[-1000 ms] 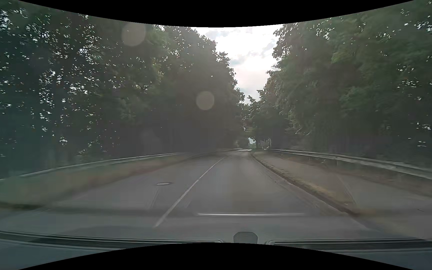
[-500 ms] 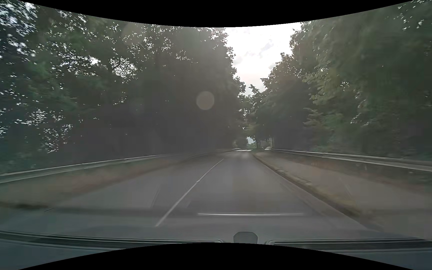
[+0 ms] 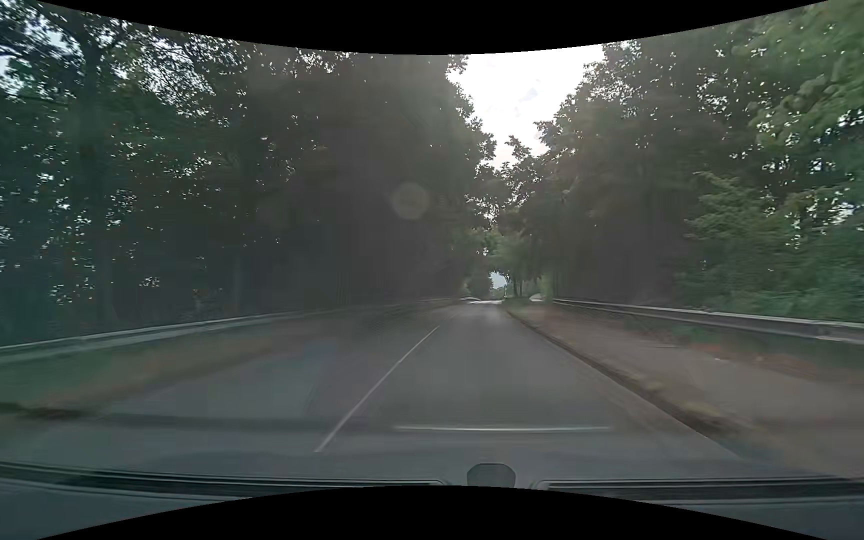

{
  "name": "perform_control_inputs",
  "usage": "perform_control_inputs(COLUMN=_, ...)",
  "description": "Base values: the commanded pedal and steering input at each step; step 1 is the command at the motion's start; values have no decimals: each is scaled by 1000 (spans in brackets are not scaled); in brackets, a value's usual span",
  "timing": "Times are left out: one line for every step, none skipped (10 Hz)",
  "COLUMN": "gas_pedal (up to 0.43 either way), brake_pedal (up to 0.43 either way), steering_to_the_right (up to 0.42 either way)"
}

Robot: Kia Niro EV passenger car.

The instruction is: Follow the waypoints while adhering to traffic rules and regulations

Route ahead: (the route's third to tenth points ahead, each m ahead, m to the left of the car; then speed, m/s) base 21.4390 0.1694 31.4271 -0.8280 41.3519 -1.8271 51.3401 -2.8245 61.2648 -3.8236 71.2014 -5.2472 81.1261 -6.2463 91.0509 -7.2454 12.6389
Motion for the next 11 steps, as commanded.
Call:
perform_control_inputs(gas_pedal=169, brake_pedal=0, steering_to_the_right=7)
perform_control_inputs(gas_pedal=169, brake_pedal=0, steering_to_the_right=9)
perform_control_inputs(gas_pedal=169, brake_pedal=0, steering_to_the_right=9)
perform_control_inputs(gas_pedal=169, brake_pedal=0, steering_to_the_right=10)
perform_control_inputs(gas_pedal=169, brake_pedal=0, steering_to_the_right=12)
perform_control_inputs(gas_pedal=169, brake_pedal=0, steering_to_the_right=14)
perform_control_inputs(gas_pedal=169, brake_pedal=0, steering_to_the_right=14)
perform_control_inputs(gas_pedal=169, brake_pedal=0, steering_to_the_right=14)
perform_control_inputs(gas_pedal=169, brake_pedal=0, steering_to_the_right=10)
perform_control_inputs(gas_pedal=169, brake_pedal=0, steering_to_the_right=7)
perform_control_inputs(gas_pedal=169, brake_pedal=0, steering_to_the_right=7)
